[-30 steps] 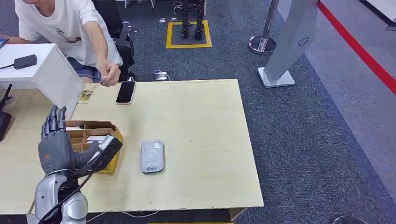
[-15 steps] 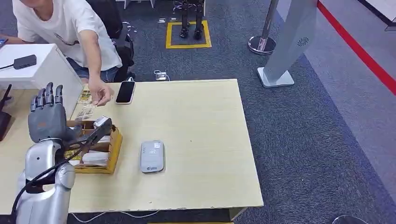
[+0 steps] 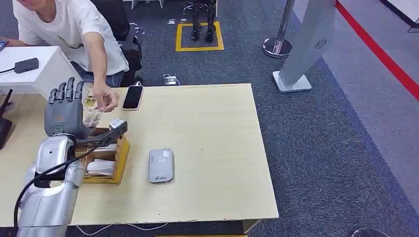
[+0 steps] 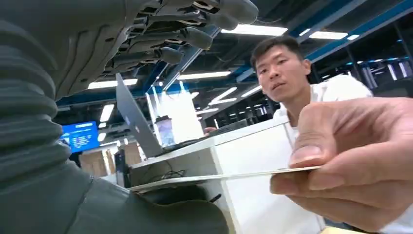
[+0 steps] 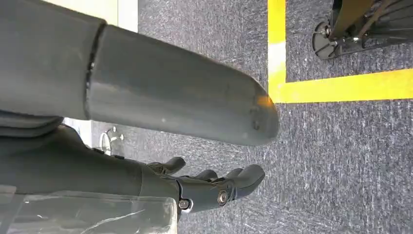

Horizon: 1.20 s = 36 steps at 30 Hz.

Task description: Pass the card to the sensor for recognition and then transmit it.

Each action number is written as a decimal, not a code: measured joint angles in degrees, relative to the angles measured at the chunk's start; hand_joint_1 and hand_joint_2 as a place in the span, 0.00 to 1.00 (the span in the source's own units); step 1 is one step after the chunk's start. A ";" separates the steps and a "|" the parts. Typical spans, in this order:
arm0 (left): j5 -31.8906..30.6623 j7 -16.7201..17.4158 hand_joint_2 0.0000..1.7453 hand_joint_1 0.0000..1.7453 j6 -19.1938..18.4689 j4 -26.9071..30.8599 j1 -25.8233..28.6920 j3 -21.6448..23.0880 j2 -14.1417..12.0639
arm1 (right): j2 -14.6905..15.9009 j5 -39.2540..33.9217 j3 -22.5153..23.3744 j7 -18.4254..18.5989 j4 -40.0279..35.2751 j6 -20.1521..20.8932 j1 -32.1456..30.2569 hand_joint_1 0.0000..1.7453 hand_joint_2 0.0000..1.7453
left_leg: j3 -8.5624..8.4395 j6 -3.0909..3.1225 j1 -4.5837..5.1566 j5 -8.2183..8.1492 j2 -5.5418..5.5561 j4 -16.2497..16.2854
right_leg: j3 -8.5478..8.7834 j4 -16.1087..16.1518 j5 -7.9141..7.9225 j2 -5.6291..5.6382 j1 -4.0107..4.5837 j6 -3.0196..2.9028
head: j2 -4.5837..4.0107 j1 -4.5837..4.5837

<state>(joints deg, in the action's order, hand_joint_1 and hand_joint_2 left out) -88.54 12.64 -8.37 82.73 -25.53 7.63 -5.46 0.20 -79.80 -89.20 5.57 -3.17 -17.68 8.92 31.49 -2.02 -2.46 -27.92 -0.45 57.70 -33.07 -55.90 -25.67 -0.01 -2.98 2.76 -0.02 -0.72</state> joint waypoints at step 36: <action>0.00 -1.45 1.00 1.00 -0.07 -0.92 -1.44 0.28 2.40 | -0.46 1.42 0.00 -0.44 0.00 0.28 0.02 0.00 0.00 | 0.02 0.00 0.00 0.00 -0.01 0.00 | -0.01 0.00 0.00 0.01 0.00 0.00 | 0.00 0.00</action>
<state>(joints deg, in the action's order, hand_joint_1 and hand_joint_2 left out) -88.54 11.19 -8.44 81.81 -26.97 7.91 -3.06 -0.26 -78.38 -89.20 5.14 -3.17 -17.40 8.93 31.50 -2.02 -2.46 -27.92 -0.46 57.70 -33.07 -55.90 -25.67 0.00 -2.98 2.75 -0.02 -0.72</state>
